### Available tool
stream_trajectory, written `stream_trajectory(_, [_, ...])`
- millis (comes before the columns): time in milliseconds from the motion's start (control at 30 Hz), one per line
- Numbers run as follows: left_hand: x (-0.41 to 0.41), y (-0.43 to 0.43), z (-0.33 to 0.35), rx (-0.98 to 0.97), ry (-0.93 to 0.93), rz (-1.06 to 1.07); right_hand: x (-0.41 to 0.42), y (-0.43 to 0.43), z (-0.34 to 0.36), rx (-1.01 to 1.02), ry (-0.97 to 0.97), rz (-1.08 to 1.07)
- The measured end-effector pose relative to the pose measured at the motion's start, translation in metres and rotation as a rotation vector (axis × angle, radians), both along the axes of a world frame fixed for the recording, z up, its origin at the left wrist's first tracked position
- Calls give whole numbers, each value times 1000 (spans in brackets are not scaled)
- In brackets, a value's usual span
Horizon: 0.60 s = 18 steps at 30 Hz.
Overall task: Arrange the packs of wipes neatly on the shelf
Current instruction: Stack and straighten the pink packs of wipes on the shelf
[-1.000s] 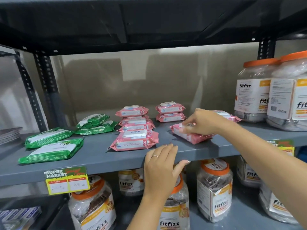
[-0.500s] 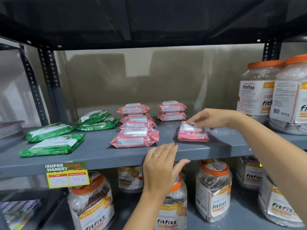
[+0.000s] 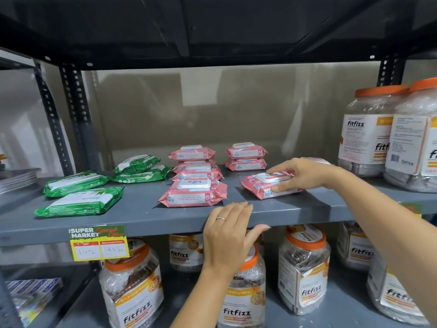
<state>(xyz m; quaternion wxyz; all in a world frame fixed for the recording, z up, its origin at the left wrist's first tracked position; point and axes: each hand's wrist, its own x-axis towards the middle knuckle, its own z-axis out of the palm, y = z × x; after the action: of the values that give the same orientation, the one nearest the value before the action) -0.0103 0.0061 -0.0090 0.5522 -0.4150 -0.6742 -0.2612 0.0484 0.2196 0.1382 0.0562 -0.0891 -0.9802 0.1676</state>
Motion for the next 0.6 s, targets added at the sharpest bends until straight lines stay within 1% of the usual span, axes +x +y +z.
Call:
stream_trajectory(133, [0,1,-1,15,-1,-9,-2,-12,-6,125,112,-35])
stream_trajectory(300, [-1,2,-2,20,9,-2,-3,-25,-10,163,178,-41])
stream_trajectory(333, [-1,2,-2,20,11,-3,-3,-25,-11,162,175,-38])
stream_trajectory(400, [-2,2,-3,22,15,-5,-1,-24,-9,150,110,-36])
stream_trajectory(467, [-2,2,-3,25,18,-4,3,-20,1,65,20,-14])
stream_trajectory(500, [-3,2,-3,26,19,-3,3,-15,8,8,28,-9])
stream_trajectory(533, [-3,2,-3,26,18,-4,4,-7,18,-38,91,-25])
stream_trajectory(600, [-3,3,-3,26,18,-7,1,19,36,-43,259,-113])
